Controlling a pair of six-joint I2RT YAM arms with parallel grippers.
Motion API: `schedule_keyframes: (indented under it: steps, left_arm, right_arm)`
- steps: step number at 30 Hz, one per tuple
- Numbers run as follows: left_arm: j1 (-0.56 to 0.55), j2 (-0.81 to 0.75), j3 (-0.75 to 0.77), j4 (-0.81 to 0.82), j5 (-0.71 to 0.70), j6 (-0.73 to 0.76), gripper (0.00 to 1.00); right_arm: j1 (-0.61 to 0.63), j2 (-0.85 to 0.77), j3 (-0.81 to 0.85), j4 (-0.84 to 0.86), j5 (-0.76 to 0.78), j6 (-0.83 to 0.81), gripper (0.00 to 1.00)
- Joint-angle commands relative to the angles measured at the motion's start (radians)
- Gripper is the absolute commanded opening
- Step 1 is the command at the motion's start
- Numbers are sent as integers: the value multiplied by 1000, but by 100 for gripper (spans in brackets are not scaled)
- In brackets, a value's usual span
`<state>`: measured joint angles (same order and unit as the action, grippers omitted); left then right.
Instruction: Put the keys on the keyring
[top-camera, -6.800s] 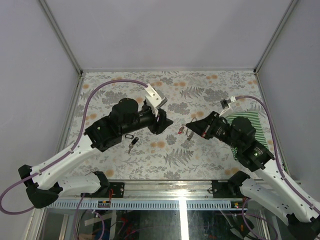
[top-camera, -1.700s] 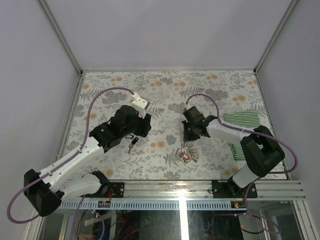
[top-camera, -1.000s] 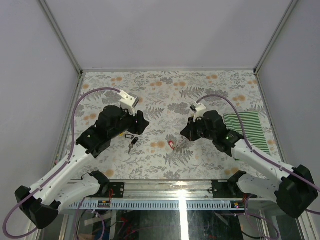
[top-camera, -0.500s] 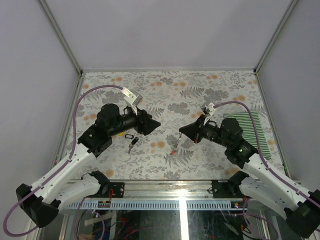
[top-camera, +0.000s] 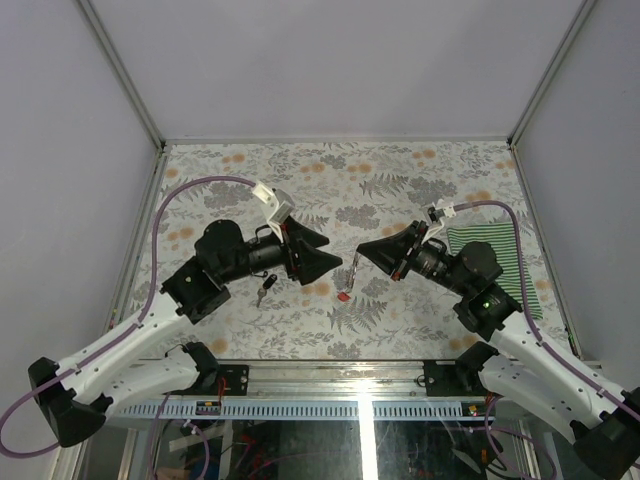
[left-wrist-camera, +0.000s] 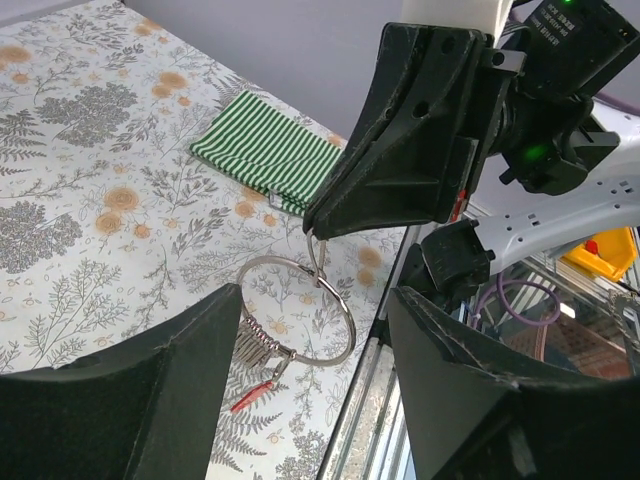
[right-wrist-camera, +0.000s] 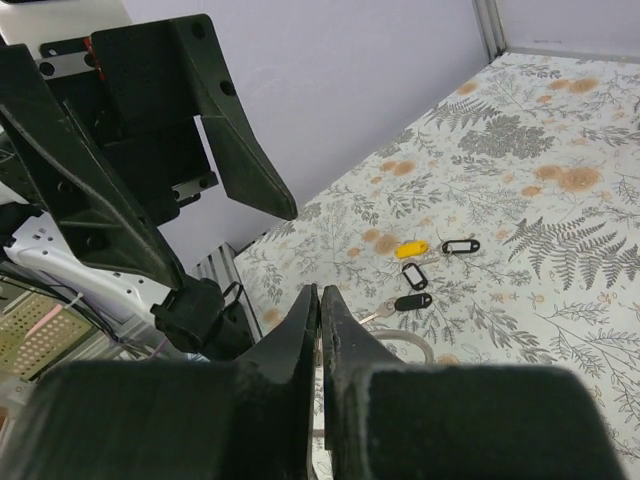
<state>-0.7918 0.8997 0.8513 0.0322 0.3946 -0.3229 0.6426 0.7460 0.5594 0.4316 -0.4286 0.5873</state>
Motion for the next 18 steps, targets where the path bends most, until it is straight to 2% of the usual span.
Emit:
schedule_keyframes:
  steps: [1, 11, 18]
  left_arm:
    - [-10, 14, 4, 95, -8, -9, 62]
    - [-36, 91, 55, 95, 89, 17, 53]
    - [-70, 131, 89, 102, 109, 35, 47]
  right_arm:
    - [6, -22, 77, 64, 3, 15, 0]
    - [6, -25, 99, 115, -89, 23, 0]
    - [6, -12, 112, 107, -137, 13, 0]
